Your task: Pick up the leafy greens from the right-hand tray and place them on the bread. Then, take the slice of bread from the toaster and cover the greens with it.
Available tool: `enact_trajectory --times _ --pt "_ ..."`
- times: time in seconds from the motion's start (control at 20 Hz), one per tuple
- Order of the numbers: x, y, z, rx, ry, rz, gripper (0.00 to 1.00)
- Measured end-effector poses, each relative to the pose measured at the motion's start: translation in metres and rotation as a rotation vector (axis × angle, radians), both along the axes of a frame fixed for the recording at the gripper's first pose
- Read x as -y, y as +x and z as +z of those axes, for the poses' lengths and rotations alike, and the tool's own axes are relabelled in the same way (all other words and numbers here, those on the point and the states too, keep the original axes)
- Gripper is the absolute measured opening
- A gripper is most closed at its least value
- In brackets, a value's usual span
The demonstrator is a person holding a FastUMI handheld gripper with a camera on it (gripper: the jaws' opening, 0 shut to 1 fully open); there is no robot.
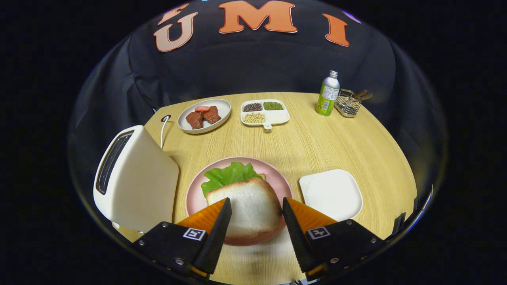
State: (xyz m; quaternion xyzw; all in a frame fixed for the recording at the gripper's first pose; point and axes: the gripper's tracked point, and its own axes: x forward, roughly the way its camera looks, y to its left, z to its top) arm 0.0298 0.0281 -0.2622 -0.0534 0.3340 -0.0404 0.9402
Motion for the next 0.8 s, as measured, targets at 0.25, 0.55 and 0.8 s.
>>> enact_trajectory --times 0.25,0.55,0.8 --pt "0.012 0.004 0.024 0.044 -0.040 -0.012 0.96" --pt "0.026 0.008 0.086 0.152 -0.091 -0.007 0.98" --pt "0.033 0.003 0.143 0.260 -0.112 0.006 0.98"
